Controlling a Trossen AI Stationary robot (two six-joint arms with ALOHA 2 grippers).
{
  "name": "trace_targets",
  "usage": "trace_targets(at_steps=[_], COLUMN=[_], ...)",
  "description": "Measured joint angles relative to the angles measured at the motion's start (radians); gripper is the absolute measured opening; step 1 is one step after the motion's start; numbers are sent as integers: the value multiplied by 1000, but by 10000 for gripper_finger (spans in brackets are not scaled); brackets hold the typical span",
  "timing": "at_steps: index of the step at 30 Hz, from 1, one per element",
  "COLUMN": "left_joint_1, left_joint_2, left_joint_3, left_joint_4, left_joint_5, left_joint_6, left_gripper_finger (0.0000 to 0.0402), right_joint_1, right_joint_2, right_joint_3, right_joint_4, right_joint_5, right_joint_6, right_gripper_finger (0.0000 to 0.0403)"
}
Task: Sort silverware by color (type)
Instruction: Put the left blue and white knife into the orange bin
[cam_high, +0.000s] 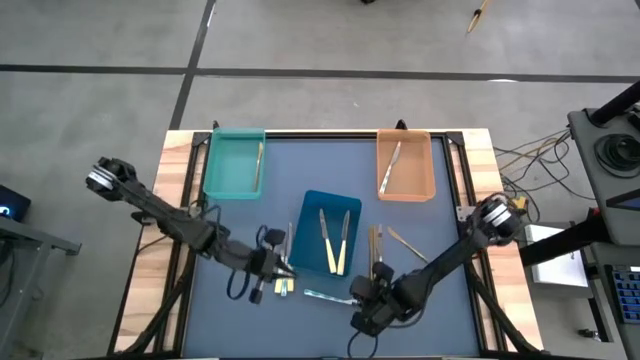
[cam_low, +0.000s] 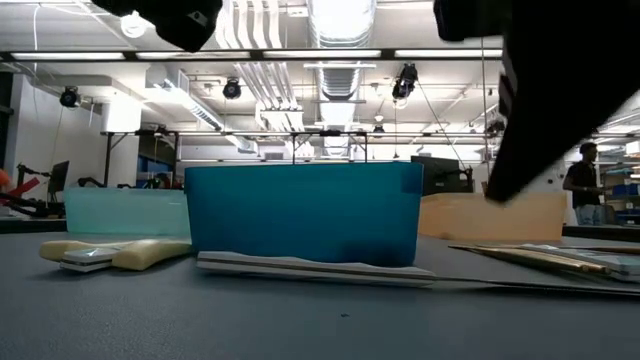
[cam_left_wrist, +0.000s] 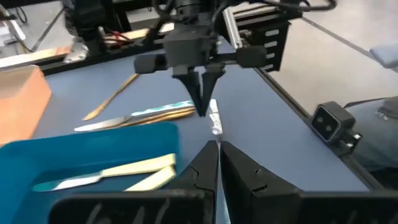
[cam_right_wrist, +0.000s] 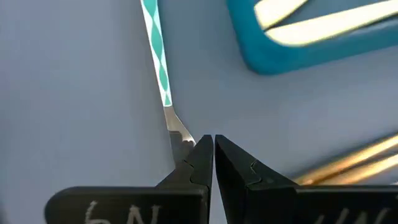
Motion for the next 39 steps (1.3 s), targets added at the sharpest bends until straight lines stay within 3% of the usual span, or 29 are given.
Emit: trace_targets(at_steps=[14, 21, 29, 34, 39], left_joint_1=[-146, -188, -192, -191, -192], left_joint_2=[344, 463, 566, 615, 658], left_joint_3=[189, 258, 311, 355, 378], left_joint_4=[41, 39, 40, 41, 30], left_joint_5=[-106, -188, -264, -273, -372], left_joint_6=[-54, -74, -65, -11, 5], left_gripper_finger=[0, 0, 1, 30, 81], right_joint_1=[30, 45, 65, 68, 54], right_joint_2=[218, 283, 271, 255, 256], right_joint_3=[136, 200, 203, 201, 201], right_joint_4=[58, 46, 24, -8, 3], right_joint_5=[184, 211, 199, 223, 255], right_joint_6=[38, 16, -52, -87, -111], right_gripper_finger=[9, 9, 9, 9, 9])
